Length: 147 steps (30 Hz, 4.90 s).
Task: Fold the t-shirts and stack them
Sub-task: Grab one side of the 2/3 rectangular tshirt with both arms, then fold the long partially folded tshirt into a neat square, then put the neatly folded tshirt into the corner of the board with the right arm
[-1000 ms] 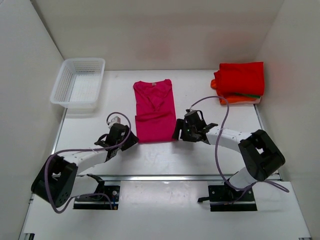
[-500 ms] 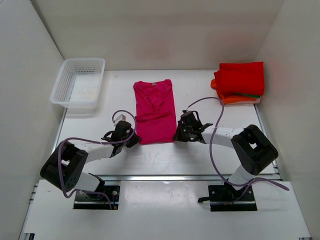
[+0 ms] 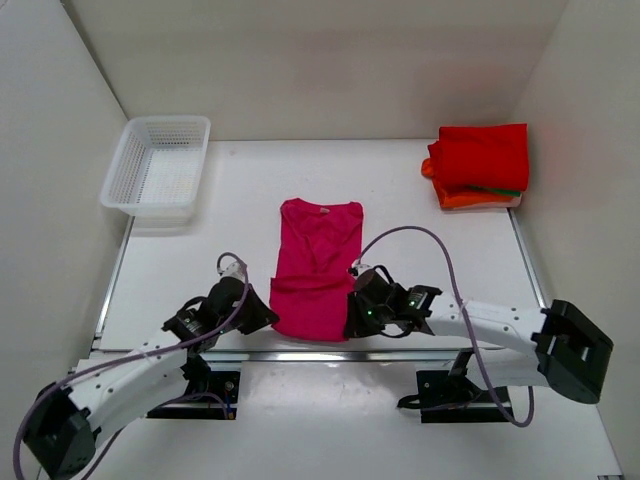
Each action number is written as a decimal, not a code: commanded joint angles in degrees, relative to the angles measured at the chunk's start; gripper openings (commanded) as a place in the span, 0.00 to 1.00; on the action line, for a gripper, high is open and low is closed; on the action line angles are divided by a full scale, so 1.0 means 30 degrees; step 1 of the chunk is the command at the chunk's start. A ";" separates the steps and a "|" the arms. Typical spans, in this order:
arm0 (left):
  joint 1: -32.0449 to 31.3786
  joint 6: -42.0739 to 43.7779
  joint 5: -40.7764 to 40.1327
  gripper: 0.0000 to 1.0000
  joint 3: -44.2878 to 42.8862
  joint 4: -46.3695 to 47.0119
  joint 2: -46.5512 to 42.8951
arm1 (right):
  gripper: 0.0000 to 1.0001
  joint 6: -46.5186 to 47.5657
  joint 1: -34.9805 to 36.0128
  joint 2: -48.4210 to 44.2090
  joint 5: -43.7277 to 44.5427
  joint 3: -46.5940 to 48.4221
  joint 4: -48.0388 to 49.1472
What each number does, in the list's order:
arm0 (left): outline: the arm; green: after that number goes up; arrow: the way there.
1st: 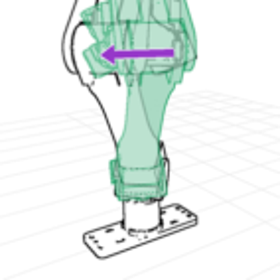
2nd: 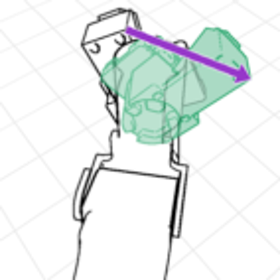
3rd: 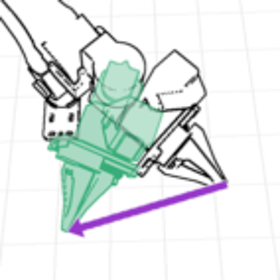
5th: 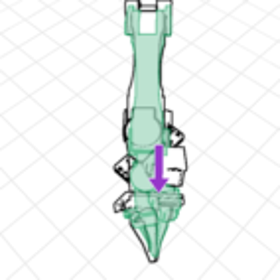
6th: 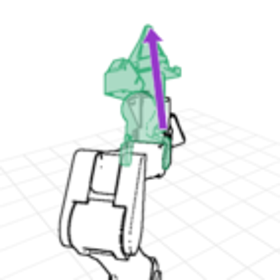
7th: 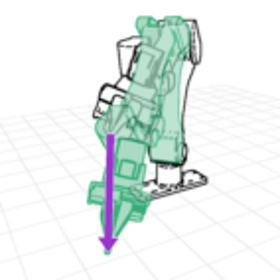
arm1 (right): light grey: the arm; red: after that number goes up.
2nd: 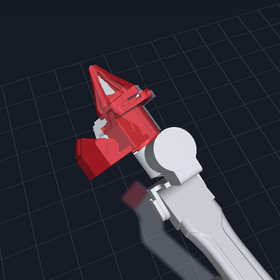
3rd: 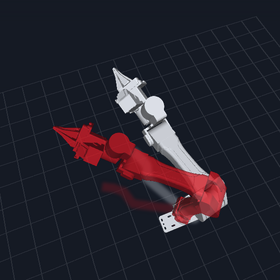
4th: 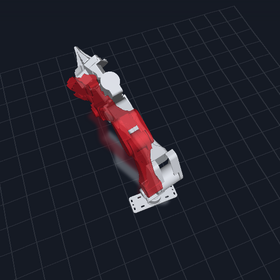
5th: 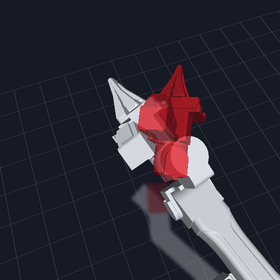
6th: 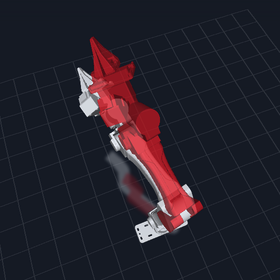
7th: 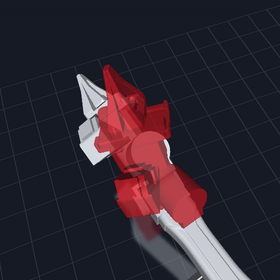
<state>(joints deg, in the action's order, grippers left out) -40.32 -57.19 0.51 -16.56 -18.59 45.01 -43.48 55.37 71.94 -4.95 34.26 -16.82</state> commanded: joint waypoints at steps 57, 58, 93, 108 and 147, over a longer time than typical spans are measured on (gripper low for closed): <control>1.1300 -0.4758 0.2963 0.37 -1.7773 1.8267 2.3290 | 0.71 0.6585 -1.5967 1.8968 -0.6289 2.4117 0.5841; 1.1329 -0.4407 0.3718 0.37 -1.8033 1.8122 2.3170 | 0.71 0.6788 -1.6026 1.8649 -0.6347 2.4001 0.5638; 0.9453 -0.4227 0.6361 0.31 -1.7187 1.0325 2.6654 | 0.94 0.9016 -1.2306 1.9900 -0.6961 2.2767 -0.4319; 0.9658 -0.6594 0.9022 0.32 -1.5166 1.4802 2.5193 | 0.00 1.1998 -1.2714 2.1698 -0.6906 2.8482 -0.8400; 1.0537 -0.6309 0.9937 0.28 -1.2850 1.4897 2.0825 | 0.00 1.8098 -2.0739 1.4193 -0.3651 3.1793 -0.5031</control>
<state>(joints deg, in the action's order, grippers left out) -8.73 -77.41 29.61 -54.46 26.65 107.59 10.72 -4.73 119.74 -13.61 129.73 -40.62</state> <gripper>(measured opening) 0.274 0.107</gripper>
